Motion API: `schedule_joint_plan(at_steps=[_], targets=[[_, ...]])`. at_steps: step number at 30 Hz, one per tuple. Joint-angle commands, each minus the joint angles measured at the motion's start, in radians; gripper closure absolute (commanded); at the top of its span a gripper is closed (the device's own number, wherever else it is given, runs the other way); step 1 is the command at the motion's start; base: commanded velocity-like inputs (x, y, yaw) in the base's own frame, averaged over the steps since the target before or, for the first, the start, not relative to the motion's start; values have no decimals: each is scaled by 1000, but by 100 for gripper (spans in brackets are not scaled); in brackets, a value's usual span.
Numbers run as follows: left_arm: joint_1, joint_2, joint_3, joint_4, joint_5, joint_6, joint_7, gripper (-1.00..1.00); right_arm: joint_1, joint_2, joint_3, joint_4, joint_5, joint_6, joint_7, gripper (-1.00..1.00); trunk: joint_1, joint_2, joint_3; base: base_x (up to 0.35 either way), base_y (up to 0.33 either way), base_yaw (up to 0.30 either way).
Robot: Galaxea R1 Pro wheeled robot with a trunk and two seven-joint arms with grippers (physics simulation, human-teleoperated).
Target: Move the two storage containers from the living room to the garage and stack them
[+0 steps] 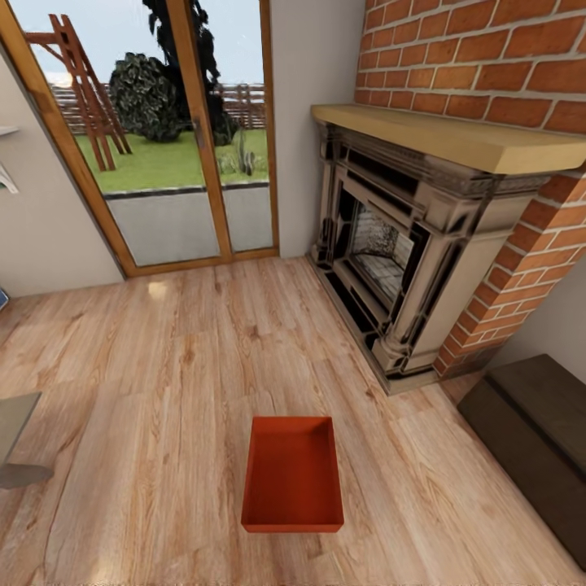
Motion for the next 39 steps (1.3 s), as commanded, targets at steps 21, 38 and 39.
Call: schedule_joint_plan(at_steps=[21, 38, 39], targets=[[-1, 0, -9, 0, 5, 4, 3, -100, -1, 0, -1, 2, 4, -5, 1, -100, 0, -2, -35, 0, 0, 0], [0, 0, -9, 0, 6, 4, 3, -100, -1, 0, -1, 2, 4, -4, 1, -100, 0, -2, -62, 0, 0, 0], [0, 0, -9, 0, 6, 4, 3, -100, -1, 0, -1, 2, 4, -4, 1, -100, 0, -2, -64, 0, 0, 0]])
